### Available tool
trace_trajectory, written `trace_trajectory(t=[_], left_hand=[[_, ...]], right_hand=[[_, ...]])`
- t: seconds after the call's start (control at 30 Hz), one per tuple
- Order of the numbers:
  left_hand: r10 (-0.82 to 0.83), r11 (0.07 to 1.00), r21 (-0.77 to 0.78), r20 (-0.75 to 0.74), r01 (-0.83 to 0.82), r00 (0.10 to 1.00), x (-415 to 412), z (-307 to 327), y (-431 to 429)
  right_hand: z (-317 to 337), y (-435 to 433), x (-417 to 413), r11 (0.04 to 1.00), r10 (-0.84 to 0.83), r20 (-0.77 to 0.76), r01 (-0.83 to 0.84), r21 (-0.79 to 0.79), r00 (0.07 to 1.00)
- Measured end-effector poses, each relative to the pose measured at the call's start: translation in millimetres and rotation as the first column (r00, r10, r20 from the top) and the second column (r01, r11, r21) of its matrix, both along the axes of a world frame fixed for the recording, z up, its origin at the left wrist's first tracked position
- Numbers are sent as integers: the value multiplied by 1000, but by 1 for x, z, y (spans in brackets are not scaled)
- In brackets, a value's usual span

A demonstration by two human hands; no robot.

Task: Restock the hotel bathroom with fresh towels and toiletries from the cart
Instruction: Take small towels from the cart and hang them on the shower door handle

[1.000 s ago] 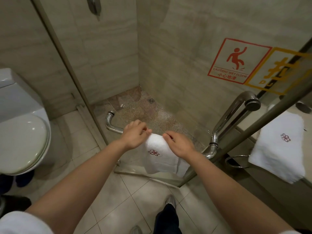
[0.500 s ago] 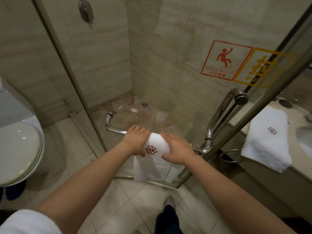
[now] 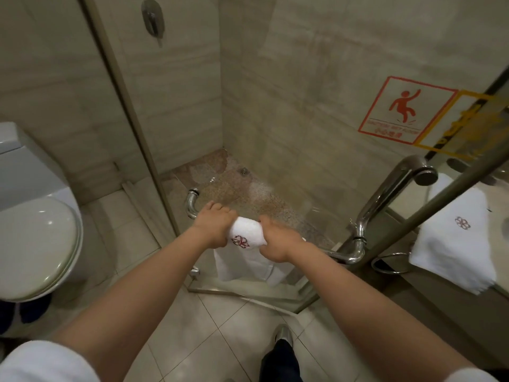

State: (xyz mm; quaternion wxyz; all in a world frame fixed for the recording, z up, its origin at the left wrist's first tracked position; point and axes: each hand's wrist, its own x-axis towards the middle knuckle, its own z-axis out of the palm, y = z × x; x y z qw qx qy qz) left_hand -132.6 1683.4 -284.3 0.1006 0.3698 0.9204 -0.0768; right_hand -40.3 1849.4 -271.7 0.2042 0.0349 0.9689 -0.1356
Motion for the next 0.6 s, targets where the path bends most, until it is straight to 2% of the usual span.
trace_trajectory(t=[0.2,0.3,0.4,0.53,0.6], left_hand=[[24,998,50,16,-24,1000,-22,-2,-31],[42,998,52,11,-43,999,-28,-4,-42],[55,998,42,-29,-54,998,-29,-4,-52],[81,996,57,-156,-73,984,-23,-4,-60],[117,993,55,-165,-109,979,-19,-2,-63]], right_hand=[[6,-25,-24,999,43,25,-42,-30,999],[6,-32,-30,995,65,-20,-67,-68,998],[6,-38,-34,993,69,-70,-75,-87,995],[9,-40,-34,997,63,-136,-68,-35,989],[9,-41,-34,997,66,-149,-70,-18,987]])
